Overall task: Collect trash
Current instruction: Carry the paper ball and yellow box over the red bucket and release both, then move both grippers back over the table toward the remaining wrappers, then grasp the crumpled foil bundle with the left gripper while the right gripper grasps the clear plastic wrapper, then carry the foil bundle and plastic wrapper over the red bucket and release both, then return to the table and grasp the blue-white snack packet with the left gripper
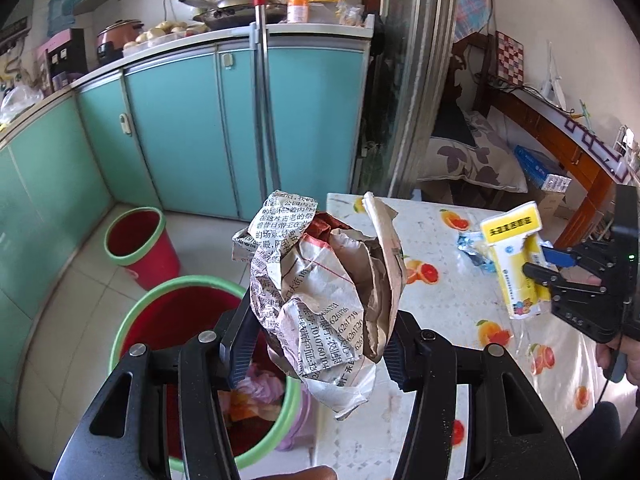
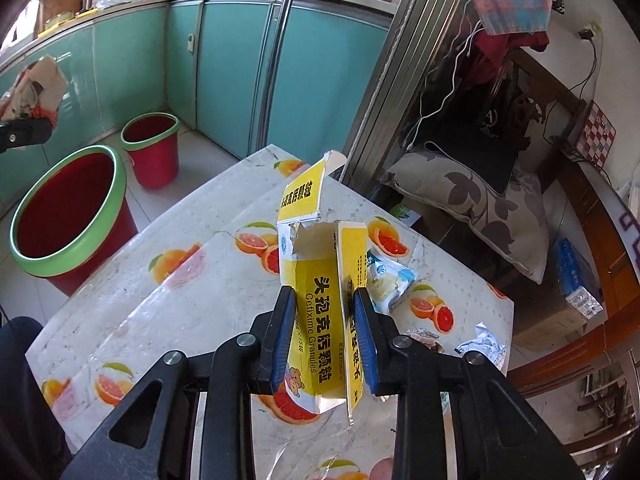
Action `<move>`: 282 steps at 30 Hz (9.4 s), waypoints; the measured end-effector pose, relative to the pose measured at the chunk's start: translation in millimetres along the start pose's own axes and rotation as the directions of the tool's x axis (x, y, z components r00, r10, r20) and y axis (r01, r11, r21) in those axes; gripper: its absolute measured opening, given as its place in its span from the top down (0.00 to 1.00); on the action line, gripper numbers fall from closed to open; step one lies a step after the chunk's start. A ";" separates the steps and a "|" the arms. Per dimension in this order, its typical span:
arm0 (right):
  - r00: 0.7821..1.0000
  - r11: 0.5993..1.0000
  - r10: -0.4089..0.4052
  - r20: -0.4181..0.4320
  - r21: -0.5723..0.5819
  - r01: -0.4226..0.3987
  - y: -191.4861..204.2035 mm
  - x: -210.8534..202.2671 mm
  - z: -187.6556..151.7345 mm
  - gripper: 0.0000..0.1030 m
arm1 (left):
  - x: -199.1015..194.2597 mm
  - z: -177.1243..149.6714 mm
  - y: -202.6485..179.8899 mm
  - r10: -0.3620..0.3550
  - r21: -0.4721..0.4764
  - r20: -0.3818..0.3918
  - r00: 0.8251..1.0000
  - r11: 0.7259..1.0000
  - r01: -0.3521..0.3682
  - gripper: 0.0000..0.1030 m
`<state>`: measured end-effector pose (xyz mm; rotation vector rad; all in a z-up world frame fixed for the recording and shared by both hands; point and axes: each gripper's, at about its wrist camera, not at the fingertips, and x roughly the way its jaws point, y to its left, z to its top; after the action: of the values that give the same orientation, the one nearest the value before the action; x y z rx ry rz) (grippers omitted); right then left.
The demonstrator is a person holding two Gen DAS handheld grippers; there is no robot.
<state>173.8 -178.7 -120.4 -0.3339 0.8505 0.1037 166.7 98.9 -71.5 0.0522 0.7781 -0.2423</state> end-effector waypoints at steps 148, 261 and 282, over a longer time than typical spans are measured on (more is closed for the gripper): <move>0.993 0.866 -0.117 0.004 0.490 0.100 -176.6 -67.1 -197.7 0.17 | 178.5 -21.2 -333.2 -0.163 0.143 -0.347 0.924 0.964 0.224 0.62; 0.925 0.925 0.374 0.072 0.048 -0.377 246.9 15.0 96.4 0.08 | -42.8 -20.5 144.8 0.142 -0.284 0.055 0.988 0.951 -0.121 0.00; 0.995 0.918 -0.075 0.062 0.395 0.045 -86.1 -61.6 -85.3 0.08 | 23.8 23.6 -167.2 -0.224 0.059 -0.066 0.972 0.972 0.228 0.00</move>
<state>90.9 -285.4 -104.9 0.0236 0.7644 -0.1122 159.9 -71.4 -64.2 0.0331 0.8354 -0.4846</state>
